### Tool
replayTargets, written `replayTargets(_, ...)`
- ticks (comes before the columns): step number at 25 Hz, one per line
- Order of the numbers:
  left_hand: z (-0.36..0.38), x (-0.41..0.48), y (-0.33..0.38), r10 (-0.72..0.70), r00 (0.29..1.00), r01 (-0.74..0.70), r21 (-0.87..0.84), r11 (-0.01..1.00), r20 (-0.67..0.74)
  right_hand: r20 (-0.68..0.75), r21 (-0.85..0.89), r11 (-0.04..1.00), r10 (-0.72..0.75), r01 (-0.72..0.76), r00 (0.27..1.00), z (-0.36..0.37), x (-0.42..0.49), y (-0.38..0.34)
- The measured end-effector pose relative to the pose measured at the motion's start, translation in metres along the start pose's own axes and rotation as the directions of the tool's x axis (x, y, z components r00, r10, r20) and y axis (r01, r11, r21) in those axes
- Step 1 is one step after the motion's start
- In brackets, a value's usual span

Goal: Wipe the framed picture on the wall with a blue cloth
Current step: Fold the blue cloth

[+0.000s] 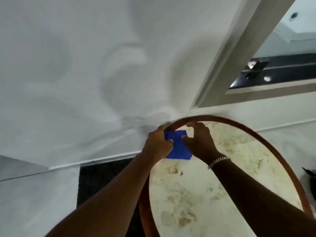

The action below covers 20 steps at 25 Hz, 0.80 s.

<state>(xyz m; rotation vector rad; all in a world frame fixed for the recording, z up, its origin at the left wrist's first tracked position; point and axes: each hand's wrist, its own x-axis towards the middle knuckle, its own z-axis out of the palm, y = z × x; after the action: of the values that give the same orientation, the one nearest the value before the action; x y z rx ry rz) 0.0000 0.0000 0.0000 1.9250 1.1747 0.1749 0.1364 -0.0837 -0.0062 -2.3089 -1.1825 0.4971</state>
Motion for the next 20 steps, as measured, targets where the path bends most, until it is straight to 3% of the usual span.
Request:
replayTargets(2,0.026,0.012,-0.012,-0.056,0.996,0.059,-0.044,0.997,0.072,0.061,-0.027,0.994,0.109,-0.107,0.992,0.02,0.007,0.02)
replayTargets(4,0.05,0.021,-0.022,-0.127,0.991,0.133,-0.134,0.982,0.051,0.119,-0.035,0.985,0.174,-0.171,0.978,0.039,0.013,0.035)
replayTargets(6,0.062,0.026,-0.025,-0.178,0.983,0.181,-0.233,0.955,0.038,0.113,0.093,0.962,0.248,-0.259,0.962,0.053,0.018,0.042)
replayTargets(10,0.05,0.034,-0.024,-0.295,0.955,0.286,-0.41,0.866,0.043,0.202,0.371,0.79,0.444,-0.488,0.873,0.053,0.022,0.039)
replayTargets(12,0.026,0.027,-0.016,-0.304,0.953,0.271,-0.489,0.829,0.013,0.219,0.487,0.758,0.374,-0.433,0.901,0.039,0.02,0.023)
replayTargets(15,-0.029,0.001,0.011,-0.204,0.966,0.103,-0.494,0.864,-0.157,0.162,0.625,0.735,0.206,-0.262,0.965,-0.001,0.018,-0.026)
replayTargets(20,-0.149,-0.064,0.083,-0.033,0.874,-0.233,-0.479,0.846,-0.485,0.053,0.77,0.638,-0.068,0.003,0.996,-0.103,0.01,-0.149)
